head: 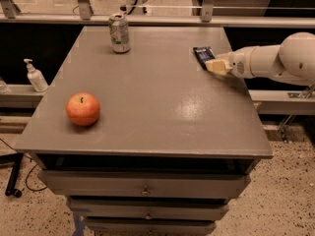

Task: Move rxbar blueberry near 7up can

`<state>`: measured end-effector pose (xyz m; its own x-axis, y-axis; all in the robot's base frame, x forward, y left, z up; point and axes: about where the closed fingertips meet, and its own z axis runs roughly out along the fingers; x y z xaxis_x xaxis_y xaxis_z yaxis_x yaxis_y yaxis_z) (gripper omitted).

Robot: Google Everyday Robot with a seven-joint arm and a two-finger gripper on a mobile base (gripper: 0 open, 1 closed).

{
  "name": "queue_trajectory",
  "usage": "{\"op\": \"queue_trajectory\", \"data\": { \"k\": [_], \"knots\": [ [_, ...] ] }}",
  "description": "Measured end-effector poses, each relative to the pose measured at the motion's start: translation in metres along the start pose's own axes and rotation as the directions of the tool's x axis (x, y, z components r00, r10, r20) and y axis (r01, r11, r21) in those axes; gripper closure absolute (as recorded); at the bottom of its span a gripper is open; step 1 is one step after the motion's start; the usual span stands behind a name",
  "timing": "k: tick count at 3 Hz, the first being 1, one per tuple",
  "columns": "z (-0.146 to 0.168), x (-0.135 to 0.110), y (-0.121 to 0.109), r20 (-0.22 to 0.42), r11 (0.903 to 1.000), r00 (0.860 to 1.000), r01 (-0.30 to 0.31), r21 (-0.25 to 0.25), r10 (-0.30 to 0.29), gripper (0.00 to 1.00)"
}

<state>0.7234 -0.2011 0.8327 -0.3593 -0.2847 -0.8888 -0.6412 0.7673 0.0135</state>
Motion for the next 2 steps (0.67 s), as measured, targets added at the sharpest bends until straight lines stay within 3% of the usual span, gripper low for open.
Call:
{"op": "queue_trajectory", "data": {
  "k": [2],
  "knots": [
    [0.021,-0.058,0.021,0.103,0.993,0.993,0.059,-0.102,-0.049,1.0]
  ]
}}
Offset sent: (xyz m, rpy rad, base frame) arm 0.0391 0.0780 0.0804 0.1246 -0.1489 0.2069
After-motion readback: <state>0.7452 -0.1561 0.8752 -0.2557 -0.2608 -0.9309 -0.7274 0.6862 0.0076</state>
